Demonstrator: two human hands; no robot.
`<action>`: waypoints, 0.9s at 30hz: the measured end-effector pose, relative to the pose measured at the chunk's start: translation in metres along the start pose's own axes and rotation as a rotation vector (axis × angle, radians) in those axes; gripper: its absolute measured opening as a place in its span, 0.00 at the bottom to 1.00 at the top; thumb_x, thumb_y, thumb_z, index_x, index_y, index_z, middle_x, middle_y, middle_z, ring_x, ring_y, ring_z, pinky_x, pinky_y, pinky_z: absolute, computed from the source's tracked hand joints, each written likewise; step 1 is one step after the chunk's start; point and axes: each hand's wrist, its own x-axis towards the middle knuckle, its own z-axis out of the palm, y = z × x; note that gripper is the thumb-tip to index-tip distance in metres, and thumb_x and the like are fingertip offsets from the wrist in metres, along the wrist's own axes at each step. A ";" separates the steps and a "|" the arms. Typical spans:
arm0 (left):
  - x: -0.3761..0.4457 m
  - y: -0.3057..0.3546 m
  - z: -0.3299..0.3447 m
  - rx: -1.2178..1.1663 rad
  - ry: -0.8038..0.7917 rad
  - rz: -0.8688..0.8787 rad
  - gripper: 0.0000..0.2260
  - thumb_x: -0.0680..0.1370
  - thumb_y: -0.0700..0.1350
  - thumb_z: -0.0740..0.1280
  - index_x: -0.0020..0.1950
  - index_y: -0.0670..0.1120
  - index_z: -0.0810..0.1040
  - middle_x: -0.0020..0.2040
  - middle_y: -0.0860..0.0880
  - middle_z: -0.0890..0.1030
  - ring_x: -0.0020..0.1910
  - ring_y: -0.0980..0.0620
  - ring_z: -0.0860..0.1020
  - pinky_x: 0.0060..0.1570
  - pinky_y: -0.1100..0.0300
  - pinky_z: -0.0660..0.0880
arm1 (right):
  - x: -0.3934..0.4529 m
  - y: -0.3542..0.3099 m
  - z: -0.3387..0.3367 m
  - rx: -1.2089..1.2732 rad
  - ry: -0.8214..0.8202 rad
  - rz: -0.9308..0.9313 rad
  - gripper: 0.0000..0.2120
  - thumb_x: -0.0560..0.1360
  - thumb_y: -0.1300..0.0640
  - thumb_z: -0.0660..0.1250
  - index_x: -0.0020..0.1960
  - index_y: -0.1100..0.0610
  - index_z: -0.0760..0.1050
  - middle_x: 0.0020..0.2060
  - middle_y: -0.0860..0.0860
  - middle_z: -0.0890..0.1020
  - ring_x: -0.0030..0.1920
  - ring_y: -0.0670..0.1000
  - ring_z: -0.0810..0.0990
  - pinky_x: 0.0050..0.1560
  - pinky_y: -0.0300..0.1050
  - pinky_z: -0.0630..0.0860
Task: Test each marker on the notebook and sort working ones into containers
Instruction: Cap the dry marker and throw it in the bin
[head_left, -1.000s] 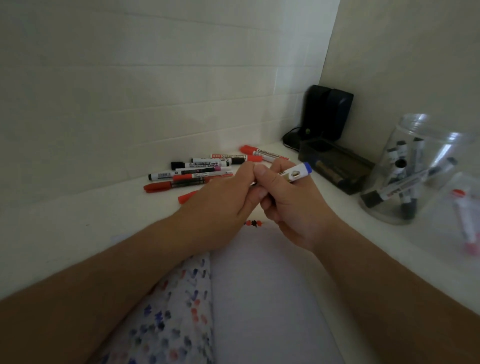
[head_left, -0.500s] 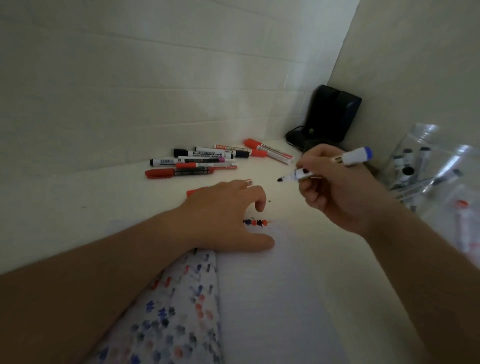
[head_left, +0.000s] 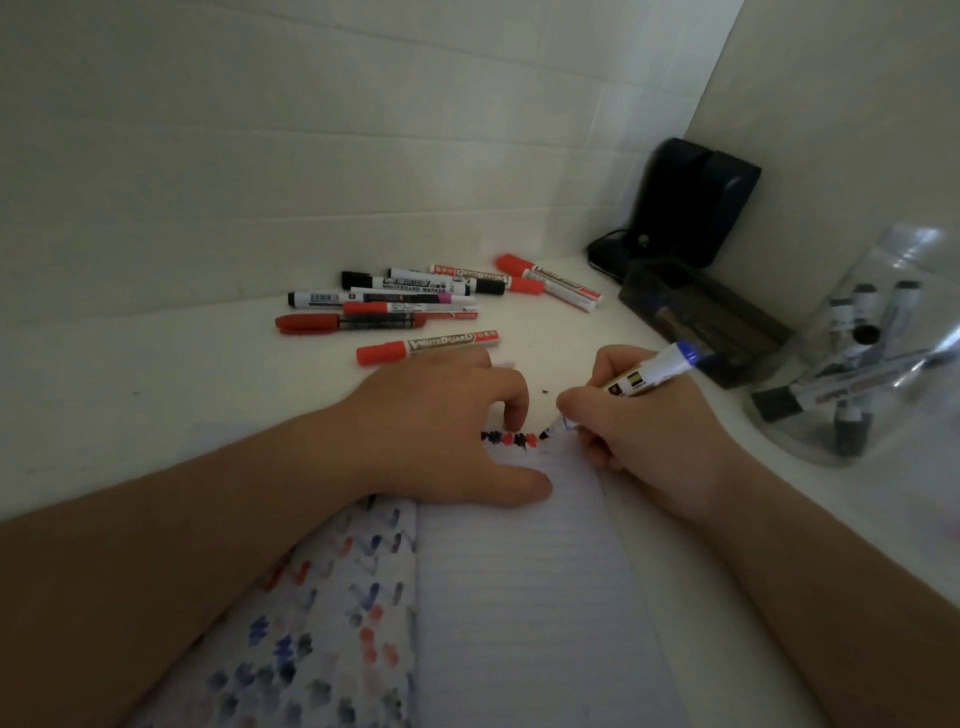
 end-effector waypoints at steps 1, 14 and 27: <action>0.000 0.000 0.000 -0.006 -0.002 -0.002 0.25 0.64 0.78 0.65 0.52 0.64 0.72 0.49 0.61 0.71 0.47 0.62 0.71 0.43 0.58 0.73 | 0.001 0.000 0.000 -0.010 -0.001 -0.003 0.13 0.72 0.64 0.75 0.35 0.58 0.72 0.31 0.62 0.79 0.28 0.54 0.77 0.28 0.42 0.74; -0.001 0.003 -0.002 -0.026 -0.030 -0.011 0.24 0.65 0.77 0.65 0.52 0.64 0.71 0.49 0.62 0.70 0.49 0.60 0.71 0.48 0.55 0.75 | 0.002 0.004 0.002 -0.068 0.015 -0.026 0.15 0.71 0.63 0.75 0.33 0.55 0.70 0.28 0.54 0.76 0.29 0.51 0.76 0.34 0.48 0.76; -0.003 0.004 -0.002 -0.027 -0.024 -0.013 0.24 0.64 0.78 0.64 0.51 0.64 0.71 0.49 0.62 0.71 0.50 0.59 0.72 0.49 0.55 0.75 | 0.004 0.008 0.003 -0.072 0.034 -0.044 0.14 0.71 0.63 0.75 0.34 0.56 0.70 0.27 0.54 0.77 0.29 0.52 0.77 0.34 0.47 0.76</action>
